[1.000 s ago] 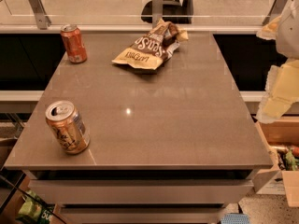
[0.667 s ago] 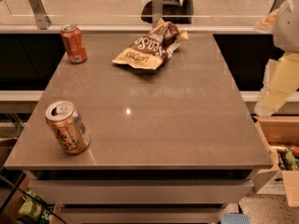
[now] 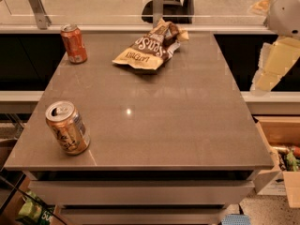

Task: Move brown chip bag near orange can

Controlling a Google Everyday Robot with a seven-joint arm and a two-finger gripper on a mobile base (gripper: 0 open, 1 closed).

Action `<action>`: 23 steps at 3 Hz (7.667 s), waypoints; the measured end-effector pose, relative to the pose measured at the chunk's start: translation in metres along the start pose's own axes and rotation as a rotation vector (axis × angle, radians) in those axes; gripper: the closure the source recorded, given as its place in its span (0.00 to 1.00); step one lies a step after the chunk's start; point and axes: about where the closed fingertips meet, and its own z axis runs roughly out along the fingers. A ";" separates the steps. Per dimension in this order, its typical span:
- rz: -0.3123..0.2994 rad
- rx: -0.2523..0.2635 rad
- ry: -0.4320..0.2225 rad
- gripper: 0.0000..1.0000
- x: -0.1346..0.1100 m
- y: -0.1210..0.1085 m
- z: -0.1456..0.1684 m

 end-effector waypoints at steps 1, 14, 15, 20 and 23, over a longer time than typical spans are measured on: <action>-0.049 0.012 -0.034 0.00 -0.007 -0.021 0.012; -0.688 0.041 -0.184 0.00 -0.154 -0.140 0.168; -0.688 0.021 -0.222 0.00 -0.160 -0.141 0.191; -0.815 0.062 -0.210 0.00 -0.187 -0.158 0.269; -0.877 0.048 -0.225 0.40 -0.194 -0.155 0.289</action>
Offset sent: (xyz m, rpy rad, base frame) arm 0.0822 0.0346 -0.0074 -0.0318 -0.0342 0.2160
